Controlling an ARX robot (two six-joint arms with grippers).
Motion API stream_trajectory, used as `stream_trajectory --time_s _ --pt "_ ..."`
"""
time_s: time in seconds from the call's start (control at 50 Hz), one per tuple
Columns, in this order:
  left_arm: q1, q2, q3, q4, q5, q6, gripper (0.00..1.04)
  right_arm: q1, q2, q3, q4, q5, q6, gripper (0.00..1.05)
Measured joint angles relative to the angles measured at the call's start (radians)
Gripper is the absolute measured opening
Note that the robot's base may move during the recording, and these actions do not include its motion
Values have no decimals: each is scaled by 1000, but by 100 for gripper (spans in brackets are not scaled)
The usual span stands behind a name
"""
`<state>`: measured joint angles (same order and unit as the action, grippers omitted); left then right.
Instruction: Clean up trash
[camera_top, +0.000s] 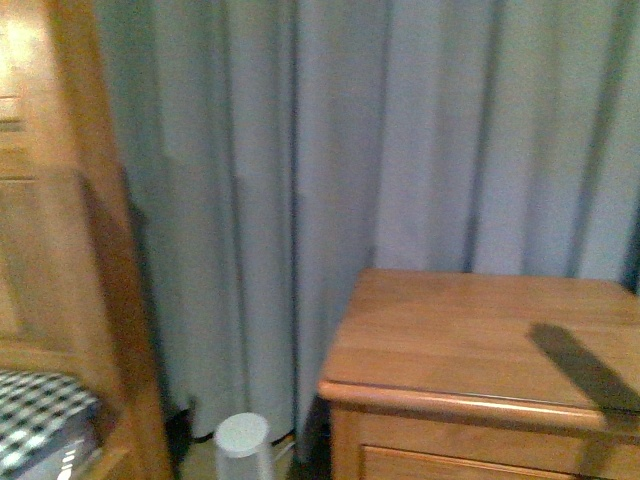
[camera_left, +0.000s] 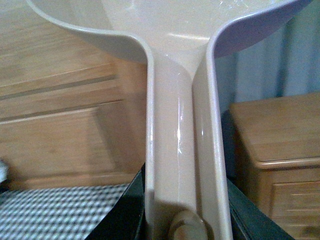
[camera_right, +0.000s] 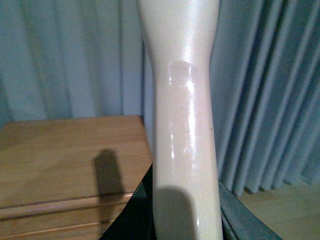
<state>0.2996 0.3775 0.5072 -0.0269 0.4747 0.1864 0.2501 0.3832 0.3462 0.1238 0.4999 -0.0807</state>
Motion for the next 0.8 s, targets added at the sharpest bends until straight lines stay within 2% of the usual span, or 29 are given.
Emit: stream_trajectory --time_s 0.16,0.799 --pt "1 -3 -1 0 -5 -1 26 6 4 0 -1 -23 0 18" --pt "1 -4 -3 -1 -1 0 26 2 2 -2 -1 -10 2 18"
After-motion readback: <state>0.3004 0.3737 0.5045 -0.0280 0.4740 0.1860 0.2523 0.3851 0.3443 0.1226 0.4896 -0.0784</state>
